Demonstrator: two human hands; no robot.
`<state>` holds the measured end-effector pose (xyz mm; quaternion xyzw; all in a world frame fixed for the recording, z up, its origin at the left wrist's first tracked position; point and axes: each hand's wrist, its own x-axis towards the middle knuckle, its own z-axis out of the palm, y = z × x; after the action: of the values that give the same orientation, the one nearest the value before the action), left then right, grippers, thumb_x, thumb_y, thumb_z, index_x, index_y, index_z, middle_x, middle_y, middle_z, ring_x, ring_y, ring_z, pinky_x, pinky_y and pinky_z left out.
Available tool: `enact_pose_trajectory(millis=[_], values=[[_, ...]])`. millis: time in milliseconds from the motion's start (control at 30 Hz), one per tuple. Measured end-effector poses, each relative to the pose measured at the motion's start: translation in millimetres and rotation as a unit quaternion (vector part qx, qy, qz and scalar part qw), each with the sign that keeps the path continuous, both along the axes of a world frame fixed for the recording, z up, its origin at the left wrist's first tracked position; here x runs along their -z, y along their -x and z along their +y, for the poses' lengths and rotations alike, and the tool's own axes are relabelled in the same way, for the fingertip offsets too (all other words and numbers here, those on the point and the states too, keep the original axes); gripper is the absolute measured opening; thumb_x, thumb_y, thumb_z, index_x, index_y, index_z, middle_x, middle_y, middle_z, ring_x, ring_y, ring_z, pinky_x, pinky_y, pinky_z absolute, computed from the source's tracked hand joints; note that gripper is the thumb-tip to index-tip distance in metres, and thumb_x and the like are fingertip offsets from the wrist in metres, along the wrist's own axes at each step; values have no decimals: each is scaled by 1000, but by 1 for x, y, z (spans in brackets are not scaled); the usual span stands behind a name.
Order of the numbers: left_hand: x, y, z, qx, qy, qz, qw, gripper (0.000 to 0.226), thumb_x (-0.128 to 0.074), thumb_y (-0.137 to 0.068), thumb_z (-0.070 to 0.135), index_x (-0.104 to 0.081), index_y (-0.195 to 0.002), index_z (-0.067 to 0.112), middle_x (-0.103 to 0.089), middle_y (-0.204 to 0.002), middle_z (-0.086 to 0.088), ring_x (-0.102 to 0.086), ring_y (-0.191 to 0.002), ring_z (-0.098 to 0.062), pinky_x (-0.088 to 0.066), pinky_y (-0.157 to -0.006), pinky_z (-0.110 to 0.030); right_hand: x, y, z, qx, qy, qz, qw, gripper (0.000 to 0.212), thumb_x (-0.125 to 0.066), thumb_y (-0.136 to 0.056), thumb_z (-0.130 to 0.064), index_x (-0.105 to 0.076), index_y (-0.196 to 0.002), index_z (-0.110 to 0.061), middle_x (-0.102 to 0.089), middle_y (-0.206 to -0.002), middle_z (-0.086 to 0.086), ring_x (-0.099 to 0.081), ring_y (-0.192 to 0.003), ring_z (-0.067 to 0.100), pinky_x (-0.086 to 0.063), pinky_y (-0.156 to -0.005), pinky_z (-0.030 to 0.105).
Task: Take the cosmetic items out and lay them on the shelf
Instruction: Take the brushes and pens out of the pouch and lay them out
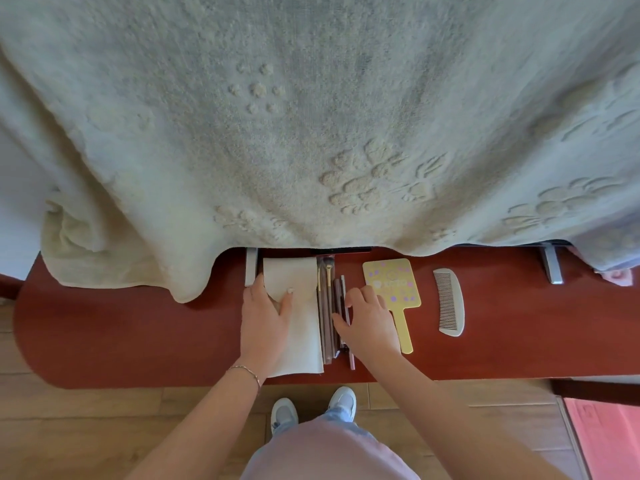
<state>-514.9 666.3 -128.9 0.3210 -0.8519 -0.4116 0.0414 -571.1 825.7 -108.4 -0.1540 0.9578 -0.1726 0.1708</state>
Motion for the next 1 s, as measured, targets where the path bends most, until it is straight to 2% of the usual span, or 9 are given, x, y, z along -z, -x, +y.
enact_pose_trajectory(millis=[100,267,367,467,533,600,800,933,1000], values=[[-2,-5,-4,26,69,28,997,65,-57,-89,33,-26,-143,13,-41,-120,-12,-51,-95,-22,-48,-83,-32,-1,-1,-3,-6,-19,-3,1000,32,-46,-91,-35,-48,-115,-14,-45,-120,3,-43,-107,21,-45,-87,31],[-3,-8,0,68,238,31,968,65,-69,-79,17,-40,-136,6,-50,-114,-21,-51,-95,-35,-50,-75,-44,-2,0,-1,-5,-41,3,999,35,-42,-91,-33,-50,-116,-10,-44,-124,5,-43,-108,22,-42,-89,31],[-6,-12,15,174,291,61,939,61,-67,-77,15,-44,-133,8,-49,-124,-14,-47,-114,-32,-50,-85,-47,-3,2,3,-1,-56,18,998,34,-43,-90,-32,-52,-111,-8,-47,-119,6,-45,-104,23,-42,-85,31],[-4,-18,36,338,342,37,876,48,-43,-87,32,-46,-133,23,-42,-142,3,-32,-134,-24,-30,-104,-55,-4,4,8,-13,-82,33,996,35,-42,-90,-33,-52,-114,-9,-47,-120,7,-46,-106,25,-43,-85,32],[1,-21,42,378,355,-4,855,46,-37,-87,36,-47,-132,32,-43,-143,10,-33,-136,-24,-15,-104,-65,-4,5,11,-24,-99,45,994,35,-43,-91,-32,-51,-116,-9,-47,-123,7,-47,-109,25,-46,-86,33],[5,-24,41,371,358,-40,856,46,-35,-88,38,-48,-131,34,-45,-142,11,-35,-135,-22,-12,-99,-71,-6,6,12,-29,-108,58,992,34,-43,-90,-31,-53,-114,-9,-50,-119,7,-49,-107,25,-48,-84,33],[7,-27,27,370,339,-85,861,44,-34,-87,35,-56,-125,30,-46,-141,7,-32,-134,-16,-26,-96,-69,-9,6,10,-36,-101,73,992,28,-45,-88,-27,-56,-106,-9,-55,-108,6,-53,-97,22,-45,-78,31],[0,-26,28,360,317,-80,874,46,-34,-85,36,-58,-123,28,-53,-135,7,-41,-131,-18,-29,-98,-67,-14,5,13,-8,-47,42,998,28,-47,-87,-30,-57,-99,-7,-54,-101,6,-52,-93,23,-45,-74,31],[-6,-23,32,340,298,-48,891,45,-34,-87,36,-59,-123,25,-58,-130,7,-44,-129,-18,-31,-102,-60,-19,3,14,23,17,10,1000,23,-51,-85,-31,-56,-90,-9,-54,-94,4,-51,-84,20,-43,-67,27]])
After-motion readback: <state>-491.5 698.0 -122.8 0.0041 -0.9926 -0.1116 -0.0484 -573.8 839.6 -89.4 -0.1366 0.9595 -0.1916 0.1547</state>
